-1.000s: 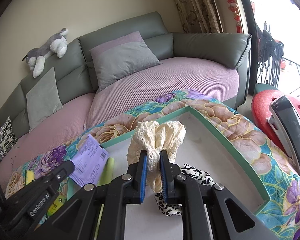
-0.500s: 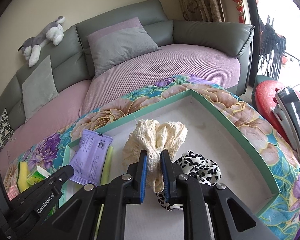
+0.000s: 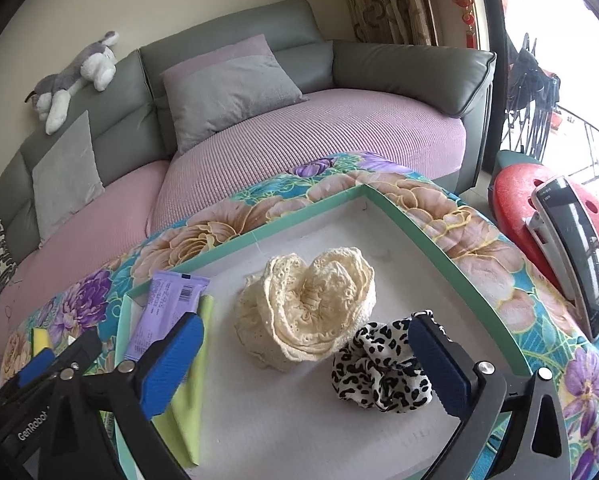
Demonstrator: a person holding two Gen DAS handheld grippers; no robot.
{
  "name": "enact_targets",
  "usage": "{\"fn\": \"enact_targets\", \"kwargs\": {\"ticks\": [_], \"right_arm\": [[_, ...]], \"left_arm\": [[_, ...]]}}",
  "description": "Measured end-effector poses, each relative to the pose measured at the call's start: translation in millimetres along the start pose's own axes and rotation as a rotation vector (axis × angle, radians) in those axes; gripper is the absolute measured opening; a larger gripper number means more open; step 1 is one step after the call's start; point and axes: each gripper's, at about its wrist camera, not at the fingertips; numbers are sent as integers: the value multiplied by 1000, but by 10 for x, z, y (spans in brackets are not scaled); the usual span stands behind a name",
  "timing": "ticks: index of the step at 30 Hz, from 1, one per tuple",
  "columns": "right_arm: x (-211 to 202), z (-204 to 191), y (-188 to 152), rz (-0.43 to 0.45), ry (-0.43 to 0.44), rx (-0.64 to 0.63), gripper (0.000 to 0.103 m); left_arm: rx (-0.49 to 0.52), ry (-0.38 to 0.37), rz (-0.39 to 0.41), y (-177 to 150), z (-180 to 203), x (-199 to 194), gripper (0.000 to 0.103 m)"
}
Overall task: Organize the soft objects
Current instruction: 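Withdraw both open tools from the tray back toward the pile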
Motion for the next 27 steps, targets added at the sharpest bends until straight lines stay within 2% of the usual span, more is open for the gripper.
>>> {"fn": "enact_targets", "kwargs": {"ticks": [3, 9, 14, 27], "right_arm": [[2, -30, -1, -5, -6, -17, 103], [20, -83, -10, -22, -23, -49, 103], [-8, -139, -14, -18, -48, -77, 103], [-235, -387, -140, -20, -13, -138, 103]], "left_arm": [[-26, 23, 3, 2, -92, 0, 100], [-77, 15, 12, 11, -204, -40, 100], [-76, 23, 4, -22, -232, -86, 100], [-86, 33, 11, -196, -428, -369, 100]]}}
Point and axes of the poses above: each gripper's, at about its wrist camera, not at the fingertips, and x roughly the way its jaws point, z to its right, y to its top, and after that the axes turned 8 degrees about y, right-handed
